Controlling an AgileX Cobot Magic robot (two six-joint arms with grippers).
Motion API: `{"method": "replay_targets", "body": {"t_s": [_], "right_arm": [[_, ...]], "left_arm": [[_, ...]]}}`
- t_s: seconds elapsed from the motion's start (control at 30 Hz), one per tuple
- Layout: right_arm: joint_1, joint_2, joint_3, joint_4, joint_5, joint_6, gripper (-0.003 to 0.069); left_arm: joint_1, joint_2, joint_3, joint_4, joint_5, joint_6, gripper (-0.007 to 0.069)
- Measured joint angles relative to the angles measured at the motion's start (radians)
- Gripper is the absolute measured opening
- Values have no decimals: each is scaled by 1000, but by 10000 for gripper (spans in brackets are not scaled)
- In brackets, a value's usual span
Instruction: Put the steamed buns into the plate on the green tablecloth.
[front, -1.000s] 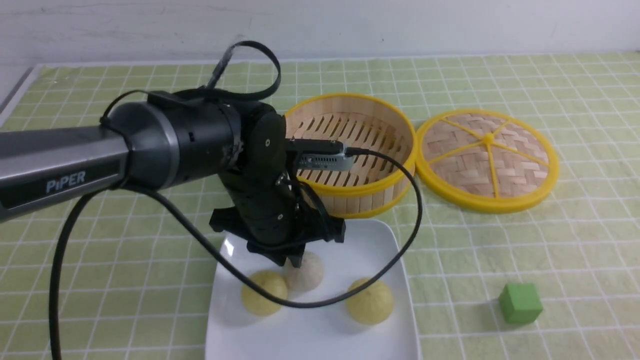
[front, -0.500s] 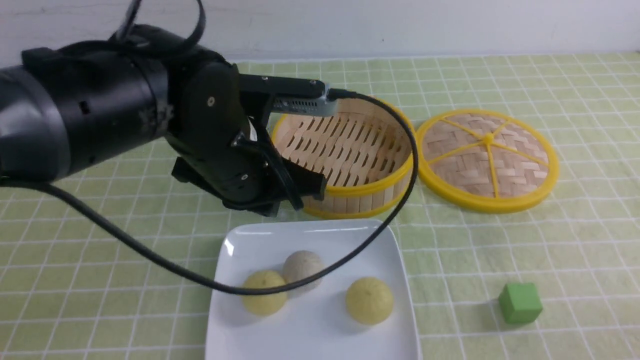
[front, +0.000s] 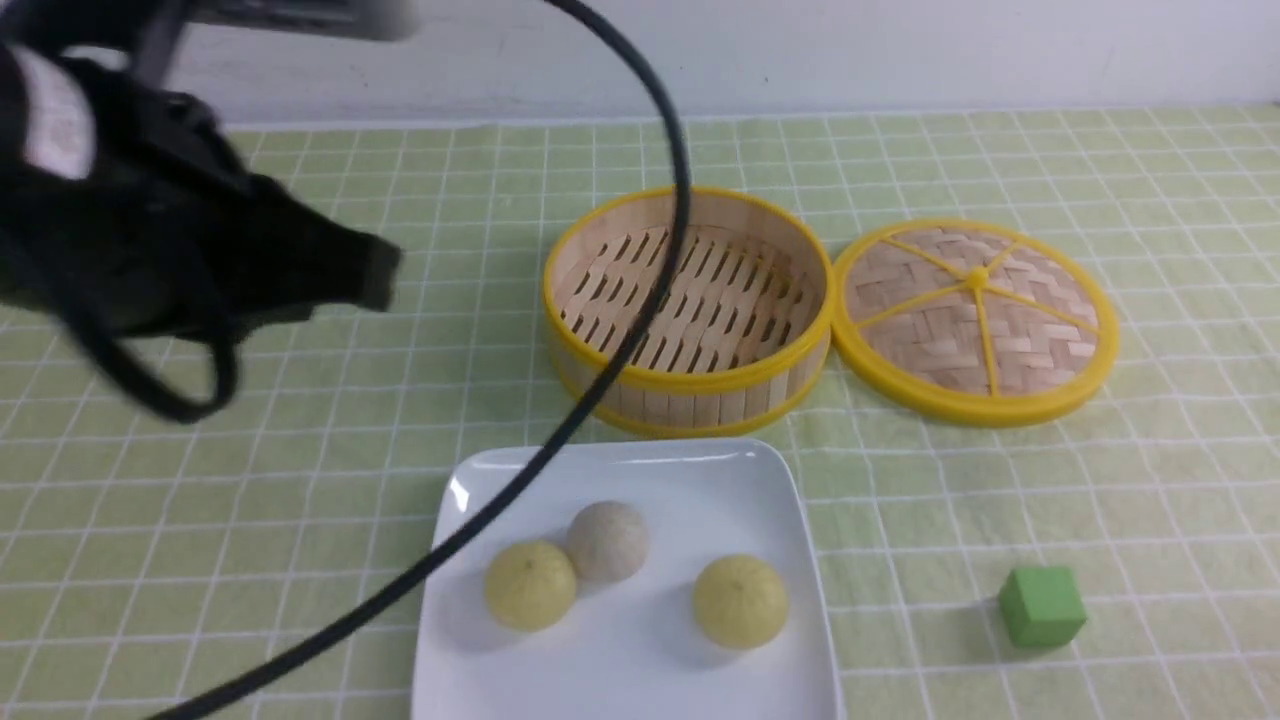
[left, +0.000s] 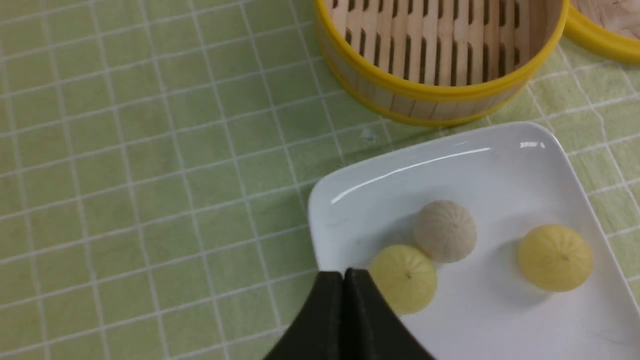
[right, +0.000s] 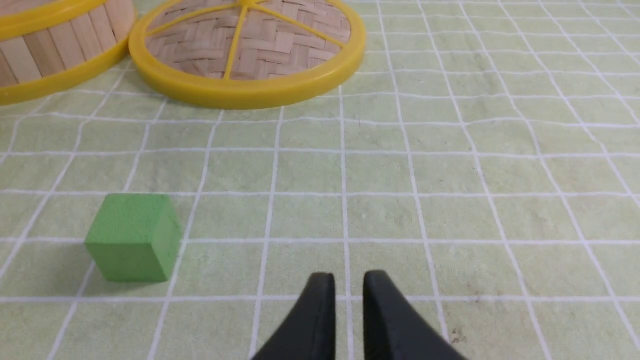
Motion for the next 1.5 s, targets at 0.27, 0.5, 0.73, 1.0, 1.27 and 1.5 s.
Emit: {"method": "replay_targets", "body": {"t_s": [0.27, 0.5, 0.73, 1.0, 1.27, 1.5], "right_arm": [[0, 0, 0, -1, 0, 0, 127], [0, 0, 0, -2, 0, 0, 133], [0, 0, 0, -2, 0, 0, 138], [0, 0, 0, -2, 0, 0, 145], [0, 0, 0, -2, 0, 0, 153], [0, 0, 0, -2, 0, 0, 154]], "left_arm": [[0, -467, 324, 24, -126, -39, 2], [0, -739, 639, -25, -369, -190, 2], [0, -816, 792, 0, -389, -252, 3], [0, -816, 891, 131, -366, -284, 13], [0, -816, 893, 153, -482, -271, 19], [42, -816, 896, 5, -552, -69, 22]]}}
